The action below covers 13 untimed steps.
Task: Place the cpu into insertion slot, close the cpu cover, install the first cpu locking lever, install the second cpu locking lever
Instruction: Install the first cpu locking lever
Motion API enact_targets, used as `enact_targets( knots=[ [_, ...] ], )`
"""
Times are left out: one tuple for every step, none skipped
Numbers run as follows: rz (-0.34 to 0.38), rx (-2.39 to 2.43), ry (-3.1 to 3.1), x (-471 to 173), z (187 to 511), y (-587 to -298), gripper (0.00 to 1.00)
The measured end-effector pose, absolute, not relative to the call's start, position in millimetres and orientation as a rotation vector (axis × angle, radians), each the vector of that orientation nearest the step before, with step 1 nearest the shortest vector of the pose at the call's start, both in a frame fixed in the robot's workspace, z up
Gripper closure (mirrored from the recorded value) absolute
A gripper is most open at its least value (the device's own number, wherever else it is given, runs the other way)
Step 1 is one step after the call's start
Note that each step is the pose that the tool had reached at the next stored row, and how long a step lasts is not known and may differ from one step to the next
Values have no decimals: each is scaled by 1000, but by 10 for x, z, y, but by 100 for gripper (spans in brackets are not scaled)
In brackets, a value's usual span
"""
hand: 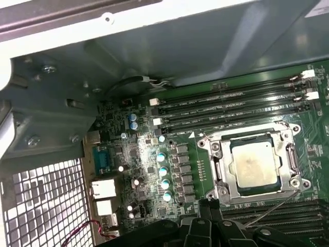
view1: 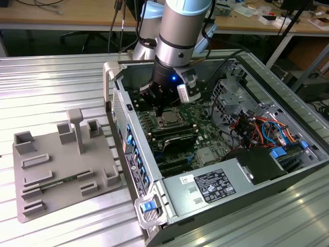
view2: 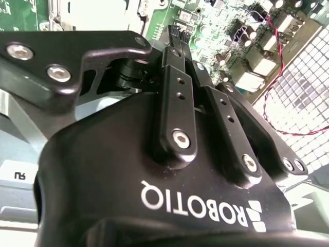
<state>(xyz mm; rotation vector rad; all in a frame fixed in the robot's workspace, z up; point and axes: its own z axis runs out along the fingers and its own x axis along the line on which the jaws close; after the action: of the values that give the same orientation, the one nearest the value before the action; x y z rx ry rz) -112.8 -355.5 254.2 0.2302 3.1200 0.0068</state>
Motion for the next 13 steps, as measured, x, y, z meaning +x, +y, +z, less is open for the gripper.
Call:
enact_targets(
  knots=[
    [7,218,3121,-1128,2542,-3555,89],
    [7,205,3122,-1128,2542,-3555,89],
    [7,187,3123,-1128,2542,-3555,89],
    [7,177,3124,-1128,2541,-3555,89],
    [7,158,3125,-1128,2541,-3555,89],
    [7,136,3126,-1128,2542,-3555,89],
    [8,119,3126,-1128,2542,-3555,89],
    [8,103,3127,-1128,2542,-3555,89],
    [8,90,3127,-1128,2541,-3555,89],
    [8,80,3128,-1128,2542,-3555,89],
    [8,70,3128,-1128,2542,-3555,89],
    [8,55,3128,-1128,2541,-3555,89],
    [8,40,3128,-1128,2541,-3555,89]
  ],
)
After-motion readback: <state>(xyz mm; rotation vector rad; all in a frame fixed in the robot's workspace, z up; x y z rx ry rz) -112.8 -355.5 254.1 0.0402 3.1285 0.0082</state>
